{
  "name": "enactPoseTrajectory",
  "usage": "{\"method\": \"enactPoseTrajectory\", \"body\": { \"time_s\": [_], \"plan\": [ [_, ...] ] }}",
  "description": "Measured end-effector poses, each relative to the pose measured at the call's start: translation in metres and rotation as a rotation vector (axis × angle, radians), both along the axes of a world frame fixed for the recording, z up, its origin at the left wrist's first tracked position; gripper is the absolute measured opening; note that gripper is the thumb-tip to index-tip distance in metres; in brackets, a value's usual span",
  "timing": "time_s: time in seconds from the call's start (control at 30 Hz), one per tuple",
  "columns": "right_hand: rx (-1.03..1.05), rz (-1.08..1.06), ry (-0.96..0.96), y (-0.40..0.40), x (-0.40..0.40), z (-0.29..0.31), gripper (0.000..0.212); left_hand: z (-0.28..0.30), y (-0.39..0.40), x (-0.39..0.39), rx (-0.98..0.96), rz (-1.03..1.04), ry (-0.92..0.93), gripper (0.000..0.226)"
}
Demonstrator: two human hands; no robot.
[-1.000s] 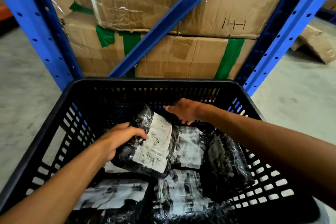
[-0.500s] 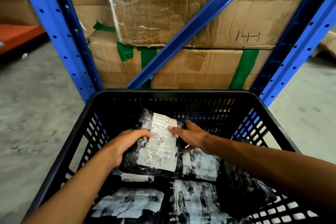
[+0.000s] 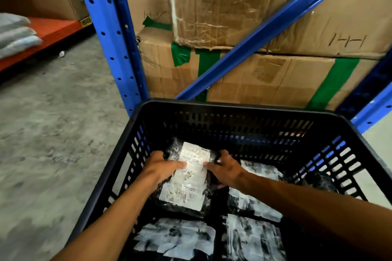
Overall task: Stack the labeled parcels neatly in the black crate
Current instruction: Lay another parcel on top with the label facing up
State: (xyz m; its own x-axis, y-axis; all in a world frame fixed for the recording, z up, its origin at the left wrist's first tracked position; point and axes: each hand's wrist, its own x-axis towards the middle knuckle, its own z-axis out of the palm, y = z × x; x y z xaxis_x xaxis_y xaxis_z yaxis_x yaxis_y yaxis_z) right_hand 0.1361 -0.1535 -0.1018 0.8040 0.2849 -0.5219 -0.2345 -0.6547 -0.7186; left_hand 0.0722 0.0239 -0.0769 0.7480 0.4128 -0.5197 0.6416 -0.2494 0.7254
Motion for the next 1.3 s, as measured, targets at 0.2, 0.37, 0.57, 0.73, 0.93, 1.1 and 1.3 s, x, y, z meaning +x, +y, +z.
{"method": "enactPoseTrajectory", "body": {
  "time_s": [0.2, 0.37, 0.57, 0.73, 0.93, 1.1, 1.3],
  "plan": [
    [-0.165, 0.406, -0.132, -0.031, 0.017, 0.06, 0.083, 0.029, -0.01, 0.02, 0.279, -0.528, -0.16, 0.08],
    [-0.069, 0.665, -0.252, -0.034, 0.015, 0.09, 0.062, 0.053, -0.048, 0.033, 0.378, -0.896, -0.252, 0.075],
    [-0.14, 0.364, -0.134, -0.078, 0.034, 0.089, 0.03, 0.046, -0.052, 0.026, 0.267, -0.215, -0.181, 0.062],
    [0.122, -0.015, 0.137, -0.088, 0.014, 0.059, 0.056, 0.033, -0.064, 0.007, -0.161, -0.208, 0.269, 0.08],
    [0.292, -0.051, 0.32, -0.051, -0.021, 0.027, 0.049, 0.014, -0.034, 0.007, 0.095, -0.006, 0.044, 0.071],
    [0.024, 0.189, 0.231, -0.005, -0.027, 0.019, 0.053, 0.02, -0.008, 0.015, 0.396, -0.111, -0.048, 0.063],
    [-0.186, 0.3, 0.128, 0.023, -0.023, 0.008, 0.036, -0.005, -0.019, 0.003, 0.548, -0.309, 0.13, 0.077]
  ]
}}
